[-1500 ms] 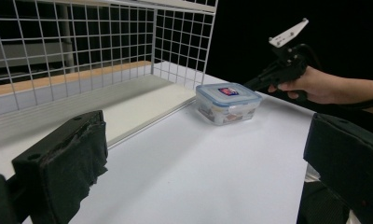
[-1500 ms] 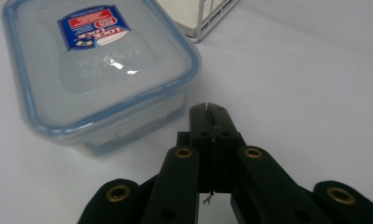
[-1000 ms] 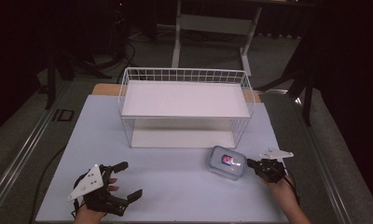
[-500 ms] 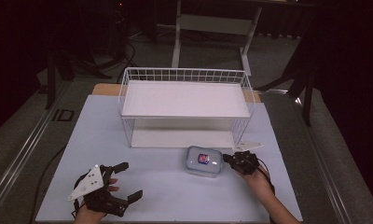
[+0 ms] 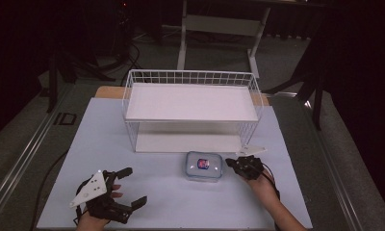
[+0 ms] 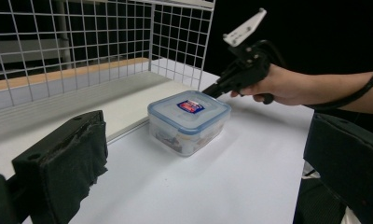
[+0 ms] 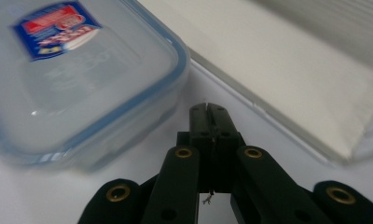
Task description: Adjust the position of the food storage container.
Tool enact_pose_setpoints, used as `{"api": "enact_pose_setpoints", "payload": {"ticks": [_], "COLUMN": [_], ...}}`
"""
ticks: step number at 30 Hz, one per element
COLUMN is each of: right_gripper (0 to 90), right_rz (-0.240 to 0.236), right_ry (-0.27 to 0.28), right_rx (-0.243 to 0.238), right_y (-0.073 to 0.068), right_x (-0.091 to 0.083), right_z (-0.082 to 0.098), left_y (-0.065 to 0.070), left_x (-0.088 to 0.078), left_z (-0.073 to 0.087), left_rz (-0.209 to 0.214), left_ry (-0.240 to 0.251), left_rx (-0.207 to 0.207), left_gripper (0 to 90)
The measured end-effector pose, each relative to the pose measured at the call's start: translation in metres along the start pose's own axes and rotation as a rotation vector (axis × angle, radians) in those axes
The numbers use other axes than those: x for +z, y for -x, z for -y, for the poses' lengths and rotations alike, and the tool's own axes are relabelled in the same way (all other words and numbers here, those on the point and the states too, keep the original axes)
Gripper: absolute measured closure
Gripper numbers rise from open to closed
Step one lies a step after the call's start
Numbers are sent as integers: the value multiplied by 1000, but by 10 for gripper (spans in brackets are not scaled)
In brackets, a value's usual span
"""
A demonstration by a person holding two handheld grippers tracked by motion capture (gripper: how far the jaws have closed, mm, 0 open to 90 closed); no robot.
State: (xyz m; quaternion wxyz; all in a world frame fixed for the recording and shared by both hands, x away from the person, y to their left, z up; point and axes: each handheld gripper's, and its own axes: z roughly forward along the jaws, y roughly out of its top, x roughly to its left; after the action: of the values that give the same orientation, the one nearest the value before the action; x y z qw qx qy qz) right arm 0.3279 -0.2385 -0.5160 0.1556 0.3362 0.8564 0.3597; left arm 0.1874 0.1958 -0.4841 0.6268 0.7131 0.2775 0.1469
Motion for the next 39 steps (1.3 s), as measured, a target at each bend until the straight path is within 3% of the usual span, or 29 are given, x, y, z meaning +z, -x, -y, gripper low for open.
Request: {"api": "enact_pose_setpoints", "payload": {"ticks": [2, 5, 9, 25, 32, 39], "right_gripper": [900, 900, 900, 900, 900, 900], "right_rz": [-10, -12, -31, -78, -99, -101], "right_ry": [9, 4, 9, 9, 10, 0], "right_rx": [6, -29, -31, -40, -79, -69], "right_y": [-1, -8, -13, -26, -38, -41], "right_x": [-10, -22, -28, 1, 12, 26], "right_z": [6, 13, 16, -4, -15, -22], "left_y": [0, 1, 1, 1, 0, 1], "left_x": [0, 1, 2, 2, 3, 4], "left_z": [0, 0, 0, 1, 2, 2], "left_rz": [-1, 0, 1, 4, 6, 9], "left_ry": [1, -4, -7, -16, -19, -30], "left_rx": [-1, 5, 1, 1, -10, -3], "left_gripper": [4, 4, 4, 4, 4, 4]}}
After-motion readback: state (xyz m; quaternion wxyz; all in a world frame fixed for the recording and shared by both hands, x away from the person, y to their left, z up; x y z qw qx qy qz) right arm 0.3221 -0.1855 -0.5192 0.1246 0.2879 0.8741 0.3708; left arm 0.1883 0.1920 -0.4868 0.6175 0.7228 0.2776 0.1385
